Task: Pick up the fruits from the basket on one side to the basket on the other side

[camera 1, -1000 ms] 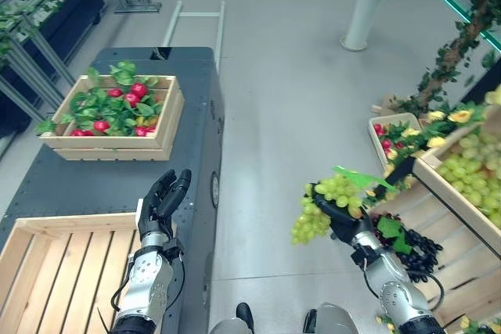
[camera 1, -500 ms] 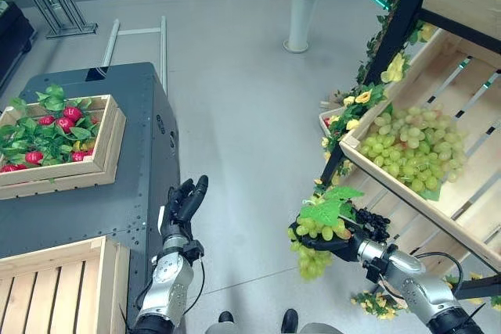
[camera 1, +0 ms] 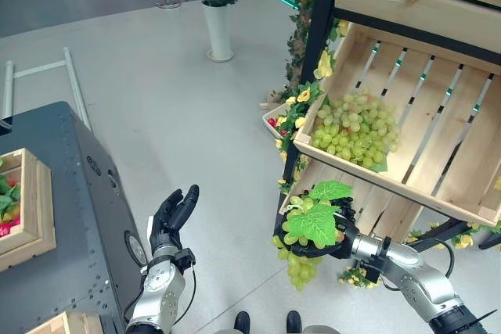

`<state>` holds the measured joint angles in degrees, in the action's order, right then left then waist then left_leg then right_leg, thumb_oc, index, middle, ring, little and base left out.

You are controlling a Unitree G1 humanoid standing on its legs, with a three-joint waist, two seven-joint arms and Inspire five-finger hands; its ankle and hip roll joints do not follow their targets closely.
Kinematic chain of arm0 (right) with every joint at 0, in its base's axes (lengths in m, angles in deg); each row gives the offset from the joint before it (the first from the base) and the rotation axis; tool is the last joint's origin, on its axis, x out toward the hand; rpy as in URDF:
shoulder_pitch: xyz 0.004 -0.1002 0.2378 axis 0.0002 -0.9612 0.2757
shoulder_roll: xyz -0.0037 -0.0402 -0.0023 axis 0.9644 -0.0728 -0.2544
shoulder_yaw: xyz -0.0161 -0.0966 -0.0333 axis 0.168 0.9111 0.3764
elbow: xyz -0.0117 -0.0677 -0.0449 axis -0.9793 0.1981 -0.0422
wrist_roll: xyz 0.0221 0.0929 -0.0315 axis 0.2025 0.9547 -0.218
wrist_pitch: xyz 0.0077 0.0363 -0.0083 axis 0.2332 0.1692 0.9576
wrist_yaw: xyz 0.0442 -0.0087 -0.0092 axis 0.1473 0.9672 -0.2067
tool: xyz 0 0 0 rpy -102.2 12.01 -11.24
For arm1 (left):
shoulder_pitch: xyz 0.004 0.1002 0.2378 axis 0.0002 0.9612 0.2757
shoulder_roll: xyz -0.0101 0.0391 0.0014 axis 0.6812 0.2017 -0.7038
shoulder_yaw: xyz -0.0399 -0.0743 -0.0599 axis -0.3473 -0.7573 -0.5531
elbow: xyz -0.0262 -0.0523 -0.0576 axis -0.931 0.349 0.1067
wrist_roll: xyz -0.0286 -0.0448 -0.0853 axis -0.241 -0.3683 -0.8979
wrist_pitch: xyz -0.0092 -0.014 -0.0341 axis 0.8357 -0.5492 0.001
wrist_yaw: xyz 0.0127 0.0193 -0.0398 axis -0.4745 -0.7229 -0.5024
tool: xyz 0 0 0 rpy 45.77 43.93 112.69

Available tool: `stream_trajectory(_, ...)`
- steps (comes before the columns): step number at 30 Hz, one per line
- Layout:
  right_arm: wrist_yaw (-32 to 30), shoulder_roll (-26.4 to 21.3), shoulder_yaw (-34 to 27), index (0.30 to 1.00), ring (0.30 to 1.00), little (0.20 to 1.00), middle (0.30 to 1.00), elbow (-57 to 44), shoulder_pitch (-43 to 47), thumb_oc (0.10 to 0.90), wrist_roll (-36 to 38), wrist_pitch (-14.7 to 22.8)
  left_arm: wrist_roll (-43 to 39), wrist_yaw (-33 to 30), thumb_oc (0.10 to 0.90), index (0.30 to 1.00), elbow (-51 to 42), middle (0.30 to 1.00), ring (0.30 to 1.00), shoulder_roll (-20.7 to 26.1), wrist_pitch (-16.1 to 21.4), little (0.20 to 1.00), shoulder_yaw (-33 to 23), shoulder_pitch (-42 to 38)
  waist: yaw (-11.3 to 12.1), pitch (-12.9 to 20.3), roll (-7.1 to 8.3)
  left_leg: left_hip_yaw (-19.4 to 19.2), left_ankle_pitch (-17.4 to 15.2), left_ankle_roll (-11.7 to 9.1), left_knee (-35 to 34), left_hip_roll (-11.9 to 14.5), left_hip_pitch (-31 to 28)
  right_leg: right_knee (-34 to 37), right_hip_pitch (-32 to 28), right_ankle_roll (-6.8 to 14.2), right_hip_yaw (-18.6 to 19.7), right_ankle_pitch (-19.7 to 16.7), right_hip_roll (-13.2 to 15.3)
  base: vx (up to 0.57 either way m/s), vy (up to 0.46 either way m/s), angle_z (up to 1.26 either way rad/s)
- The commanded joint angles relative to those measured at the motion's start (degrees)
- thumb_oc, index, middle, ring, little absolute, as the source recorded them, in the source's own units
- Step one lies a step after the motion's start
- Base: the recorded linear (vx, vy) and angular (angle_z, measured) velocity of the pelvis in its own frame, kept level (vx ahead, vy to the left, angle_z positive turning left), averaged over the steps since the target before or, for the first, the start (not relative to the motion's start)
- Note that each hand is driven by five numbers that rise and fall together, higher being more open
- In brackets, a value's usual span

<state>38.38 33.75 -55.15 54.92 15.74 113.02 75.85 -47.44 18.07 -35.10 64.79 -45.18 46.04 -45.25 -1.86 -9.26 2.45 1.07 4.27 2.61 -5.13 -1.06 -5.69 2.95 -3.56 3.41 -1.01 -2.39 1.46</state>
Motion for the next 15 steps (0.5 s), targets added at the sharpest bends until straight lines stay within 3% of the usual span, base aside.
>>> stream_trajectory(1,1.7,0.4,-6.2,0.300,0.300,0.300,0.300,-9.8,2.0,0.400,11.4,6.6,9.2,-2.7,0.800,0.900,1.8,0.900,0.900,2.7,6.3,0.900,0.7,-6.6,-0.9,2.2,0.23,-1.1,-7.8,0.9,0.4,-2.6,-1.5,-6.1,0.6,1.5,0.6,3.2,0.4,-0.04,0.094,-0.16)
stream_trajectory(4,1.4,1.1,-7.1,0.300,0.300,0.300,0.300,-11.5,1.4,0.400,11.7,8.6,14.8,-5.5,0.800,0.900,1.9,0.900,0.900,3.9,6.6,0.900,1.8,-7.1,-1.3,1.7,0.26,-2.9,-8.1,1.0,0.1,-2.4,-1.5,-6.8,2.1,2.9,-0.6,1.5,0.6,-0.08,0.074,-0.29)
stream_trajectory(5,1.2,1.4,-6.7,0.300,0.300,0.300,0.300,-10.9,1.7,0.400,10.2,9.3,16.6,-6.6,0.800,0.900,1.8,0.900,0.900,4.4,6.0,0.900,1.6,-7.2,-0.9,1.4,0.20,-4.8,-8.3,1.0,0.1,-2.1,-1.5,-9.3,3.0,3.6,-3.9,1.1,1.4,-0.15,0.036,-0.78)
stream_trajectory(6,1.1,2.1,-5.6,0.300,0.300,0.300,0.300,-9.6,2.9,0.400,8.2,9.6,16.9,-7.3,0.800,0.900,1.4,0.900,0.900,5.3,5.4,0.900,0.7,-6.7,0.1,0.8,-0.26,-7.7,-8.2,1.1,0.1,-1.3,-1.6,-15.3,3.7,3.6,-8.5,1.8,3.1,-0.14,0.027,-0.97)
stream_trajectory(8,1.2,1.9,-5.0,0.300,0.300,0.300,0.300,-8.2,4.0,0.400,8.2,10.0,15.4,-6.3,0.800,0.900,1.9,0.900,0.900,5.9,5.3,0.900,-0.2,-6.2,0.7,0.5,-0.60,-9.5,-8.1,1.3,0.1,-0.8,-1.6,-19.7,4.0,2.9,-10.1,2.8,3.7,-0.13,0.001,-1.25)
stream_trajectory(10,2.3,2.3,-4.5,0.300,0.300,0.300,0.300,-7.3,4.9,0.400,8.9,10.4,13.6,-4.6,0.800,0.900,3.2,0.900,0.900,6.0,5.3,0.900,-0.7,-5.9,1.5,0.6,-0.58,-11.0,-8.3,1.2,0.7,-0.5,-1.2,-19.6,2.6,2.5,-12.0,3.3,4.6,-0.10,-0.068,-1.06)
stream_trajectory(12,2.9,2.9,-3.9,0.300,0.300,0.300,0.300,-7.0,5.8,0.400,9.0,10.9,12.9,-4.1,0.800,0.900,4.3,0.900,0.900,5.7,5.3,0.900,-0.8,-6.1,2.2,0.5,-0.33,-11.7,-8.4,0.6,1.2,-0.1,-1.0,-14.8,-0.3,2.1,-13.7,4.1,5.3,-0.06,-0.144,-0.82)
stream_trajectory(13,3.9,3.4,-3.4,0.300,0.300,0.300,0.300,-6.7,6.9,0.400,8.9,11.0,12.8,-4.6,0.800,0.900,5.4,0.900,0.900,5.3,5.7,0.900,-0.7,-6.5,2.8,0.6,0.04,-12.5,-9.3,-0.3,1.5,0.2,-1.4,-5.9,-3.6,2.5,-14.8,4.2,6.2,-0.06,-0.199,-0.67)
stream_trajectory(15,2.4,3.4,-3.6,0.300,0.300,0.300,0.300,-6.4,9.2,0.400,9.5,8.6,10.5,-4.9,0.800,0.900,8.1,0.900,0.900,4.6,4.1,0.900,-0.4,-7.5,3.0,1.1,0.40,-13.4,-9.1,-0.7,1.4,0.9,-1.0,-1.3,-3.7,3.2,-14.1,1.8,6.2,-0.09,-0.194,-0.91)
